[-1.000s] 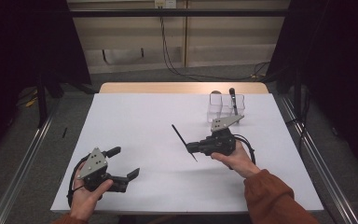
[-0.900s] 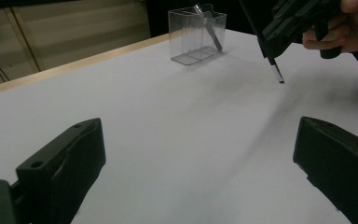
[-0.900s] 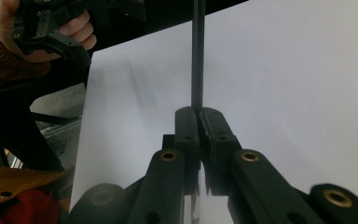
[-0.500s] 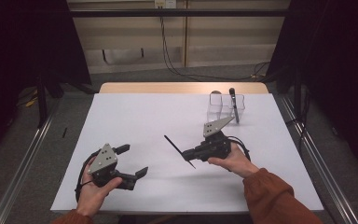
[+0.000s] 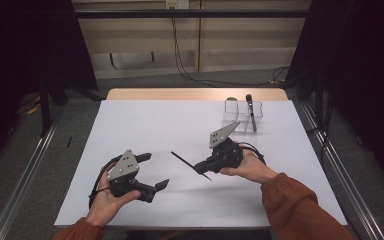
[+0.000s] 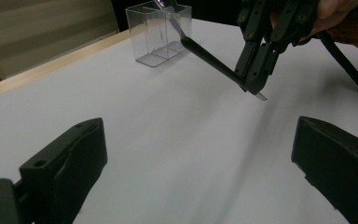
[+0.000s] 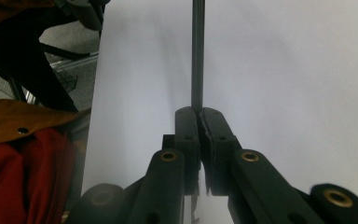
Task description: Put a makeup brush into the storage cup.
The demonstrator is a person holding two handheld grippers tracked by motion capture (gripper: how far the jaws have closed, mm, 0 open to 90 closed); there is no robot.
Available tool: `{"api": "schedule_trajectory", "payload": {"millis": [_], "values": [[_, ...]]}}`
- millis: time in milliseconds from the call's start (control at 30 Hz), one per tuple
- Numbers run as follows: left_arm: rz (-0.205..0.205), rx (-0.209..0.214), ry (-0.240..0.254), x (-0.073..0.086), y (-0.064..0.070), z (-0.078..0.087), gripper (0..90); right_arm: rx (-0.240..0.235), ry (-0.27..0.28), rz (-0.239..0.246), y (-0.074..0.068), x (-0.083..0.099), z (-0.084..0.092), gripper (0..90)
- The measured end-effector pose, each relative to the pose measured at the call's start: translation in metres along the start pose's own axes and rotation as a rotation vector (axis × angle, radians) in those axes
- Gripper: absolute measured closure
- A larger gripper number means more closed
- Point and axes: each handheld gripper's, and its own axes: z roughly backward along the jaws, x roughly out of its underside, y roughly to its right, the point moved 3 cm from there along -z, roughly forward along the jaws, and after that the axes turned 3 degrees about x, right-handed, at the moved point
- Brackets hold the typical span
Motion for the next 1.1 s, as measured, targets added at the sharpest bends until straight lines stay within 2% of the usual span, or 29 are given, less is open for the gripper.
{"api": "schedule_trajectory", "payload": {"millis": [67, 167, 333, 433, 500, 633, 700, 733, 767, 1000, 1100], "values": [[-0.006, 0.007, -0.020, -0.002, -0.001, 0.000, 3.8, 0.004, -0.035, 0.017, -0.001, -0.001, -0.002, 86.6], [-0.016, 0.014, -0.025, -0.006, 0.000, -0.002, 3.9, 0.006, -0.081, 0.037, -0.001, -0.002, -0.005, 86.6], [-0.024, 0.037, -0.062, -0.013, 0.003, -0.006, 3.9, 0.003, -0.129, 0.070, -0.004, -0.006, -0.008, 86.6], [-0.027, 0.047, -0.106, -0.017, 0.006, -0.009, 4.4, 0.009, -0.161, 0.090, -0.004, -0.009, -0.009, 86.6], [-0.041, 0.046, -0.109, -0.018, 0.007, -0.011, 4.4, 0.011, -0.192, 0.103, -0.004, -0.010, -0.010, 86.6], [-0.038, 0.060, -0.141, -0.020, 0.006, -0.016, 5.2, 0.016, -0.251, 0.121, 0.001, -0.011, -0.011, 86.6], [-0.037, 0.068, -0.179, -0.020, 0.005, -0.017, 5.3, 0.012, -0.289, 0.135, 0.002, -0.012, -0.012, 86.6], [-0.039, 0.074, -0.217, -0.020, 0.005, -0.019, 6.1, 0.008, -0.296, 0.136, 0.002, -0.012, -0.012, 86.6], [-0.050, 0.078, -0.234, -0.020, 0.005, -0.019, 7.5, 0.004, -0.312, 0.141, 0.002, -0.012, -0.013, 86.6], [-0.049, 0.110, -0.276, -0.024, 0.002, -0.026, 7.3, 0.012, -0.387, 0.137, 0.006, -0.009, -0.018, 86.6], [-0.039, 0.129, -0.314, -0.024, 0.000, -0.031, 7.6, 0.013, -0.417, 0.142, 0.005, -0.009, -0.019, 86.6]]}}
